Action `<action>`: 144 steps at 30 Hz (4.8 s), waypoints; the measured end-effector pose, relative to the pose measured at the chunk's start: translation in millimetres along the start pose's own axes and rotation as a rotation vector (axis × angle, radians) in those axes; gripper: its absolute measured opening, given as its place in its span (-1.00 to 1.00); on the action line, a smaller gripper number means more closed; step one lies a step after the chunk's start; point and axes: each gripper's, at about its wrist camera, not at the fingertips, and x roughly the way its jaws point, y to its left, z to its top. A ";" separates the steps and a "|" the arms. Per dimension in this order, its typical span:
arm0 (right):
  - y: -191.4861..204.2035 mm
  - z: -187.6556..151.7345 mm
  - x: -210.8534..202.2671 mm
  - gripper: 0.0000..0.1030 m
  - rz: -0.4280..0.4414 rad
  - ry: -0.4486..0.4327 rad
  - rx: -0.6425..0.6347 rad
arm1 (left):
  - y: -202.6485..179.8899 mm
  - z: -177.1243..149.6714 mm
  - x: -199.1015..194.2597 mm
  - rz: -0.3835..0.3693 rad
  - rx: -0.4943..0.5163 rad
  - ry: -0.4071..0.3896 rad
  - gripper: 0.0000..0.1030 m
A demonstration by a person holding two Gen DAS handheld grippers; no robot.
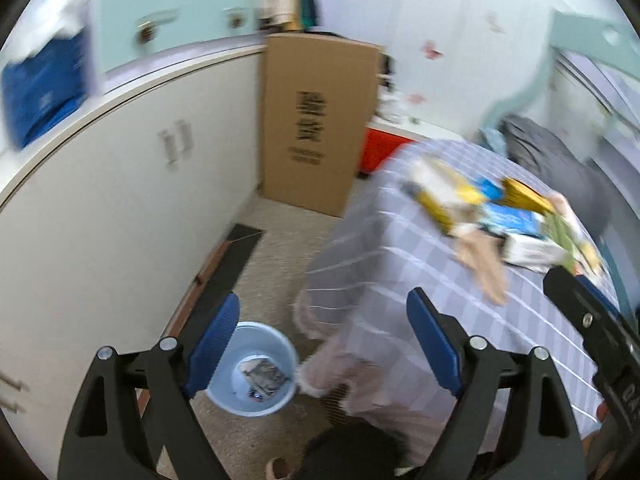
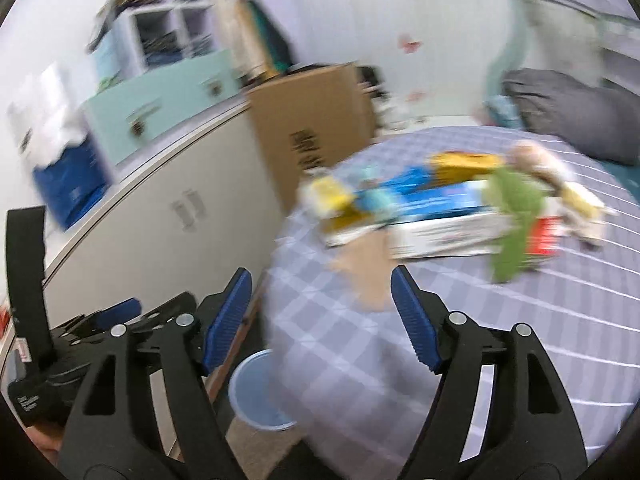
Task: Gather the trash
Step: 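Move both tools back over the table toward the tan paper and green leaf, then grasp the tan paper with the left tool while the right tool grasps the green plush leaf, then carry both items over the blue bin and open both tools to drop them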
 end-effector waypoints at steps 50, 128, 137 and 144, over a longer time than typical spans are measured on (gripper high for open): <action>-136.3 58.5 1.2 -0.77 -0.035 -0.004 0.176 | -112.1 36.8 -32.9 -0.132 0.141 -0.165 -0.96; 169.5 -97.0 165.8 -0.76 0.233 0.513 -0.195 | 174.3 -58.9 99.2 0.096 -0.218 0.303 0.11; 173.2 -98.3 165.0 -0.76 0.251 0.515 -0.202 | 181.0 -56.9 86.6 0.148 -0.228 0.267 0.17; 184.5 -96.9 164.5 -0.70 0.264 0.477 -0.239 | 193.2 -54.2 78.8 0.242 -0.277 0.223 0.24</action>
